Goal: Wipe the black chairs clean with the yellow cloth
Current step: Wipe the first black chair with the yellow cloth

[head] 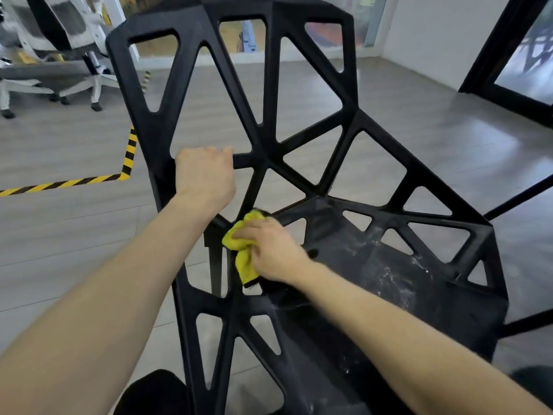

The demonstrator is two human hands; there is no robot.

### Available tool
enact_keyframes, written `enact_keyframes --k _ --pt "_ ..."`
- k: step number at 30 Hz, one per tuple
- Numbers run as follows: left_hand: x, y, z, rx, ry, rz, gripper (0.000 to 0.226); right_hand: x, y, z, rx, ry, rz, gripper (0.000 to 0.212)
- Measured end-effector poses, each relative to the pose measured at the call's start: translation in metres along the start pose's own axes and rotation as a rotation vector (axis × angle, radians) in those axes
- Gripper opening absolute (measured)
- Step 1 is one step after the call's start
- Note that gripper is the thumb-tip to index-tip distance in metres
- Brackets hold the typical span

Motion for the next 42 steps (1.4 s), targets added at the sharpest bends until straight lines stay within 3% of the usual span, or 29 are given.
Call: enact_keyframes --k 3,7,9,11,13,15,17,19,21,23,27,29,33,34,36,38,40,42 --pt "0.002 -0.002 -0.002 0.014 0.004 0.017 0.013 0.001 -0.003 0.024 0.090 -0.091 -0.023 0.053" --pt "0.001 0.000 -0.003 0.005 -0.009 0.018 0.015 0.013 -0.086 0.129 0.276 0.287 0.097 0.044" --pt "0.001 -0.001 -0.002 0.009 -0.007 0.016 0.012 0.010 -0.089 0.121 0.259 0.304 0.143 0.037" --pt "0.001 -0.002 -0.001 0.012 -0.003 0.020 0.009 0.003 -0.054 0.070 0.156 0.225 0.077 0.045" --pt "0.001 -0.001 -0.002 0.019 0.011 0.024 0.010 0.007 -0.011 0.016 0.048 0.017 -0.016 0.051" --pt "0.001 -0.002 -0.003 0.022 0.017 0.023 0.016 0.011 -0.001 0.007 0.094 -0.112 -0.087 0.054" --pt "0.001 -0.005 -0.004 0.010 0.012 0.036 0.020 0.005 -0.029 0.048 0.223 -0.045 -0.070 0.062" --pt "0.001 -0.006 -0.003 0.005 0.003 0.016 0.021 0.001 -0.066 0.106 0.306 0.150 -0.013 0.066" --pt "0.002 -0.007 -0.001 0.004 -0.007 0.000 0.020 -0.002 -0.082 0.133 0.238 0.296 0.048 0.061" --pt "0.002 -0.008 -0.001 0.003 -0.008 0.003 0.019 -0.006 -0.057 0.108 0.143 0.285 0.052 0.063" --pt "0.003 -0.011 -0.003 -0.001 0.012 0.007 0.020 0.047 -0.009 0.016 -0.049 -0.068 -0.142 0.063" --pt "0.003 -0.011 -0.003 -0.019 0.011 0.003 0.017 0.073 -0.013 0.011 -0.070 -0.147 -0.207 0.060" --pt "-0.013 0.000 -0.005 -0.006 0.034 0.002 0.014 0.022 -0.003 0.040 0.169 -0.163 -0.026 0.045" --pt "-0.020 0.000 -0.008 0.000 0.045 -0.011 0.018 -0.004 0.000 0.044 0.214 -0.082 0.002 0.049" --pt "-0.032 0.002 -0.013 0.000 0.084 -0.058 0.030 -0.039 0.006 0.038 0.201 0.104 -0.030 0.057" --pt "-0.035 0.009 -0.019 -0.029 0.124 -0.112 0.051 -0.039 0.008 0.025 0.127 0.136 -0.041 0.056" --pt "-0.009 0.005 -0.028 -0.008 0.174 -0.032 0.064 -0.013 0.004 0.011 -0.004 0.063 -0.099 0.053" --pt "0.044 -0.009 -0.042 0.101 0.079 0.199 0.063 0.029 0.004 -0.004 -0.036 0.025 -0.135 0.059"
Point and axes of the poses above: each hand's wrist, its own x-axis away from the middle knuckle, its own y-axis out of the palm, z = x × y, the point moved 4 cm from there along -x, towards the middle knuckle
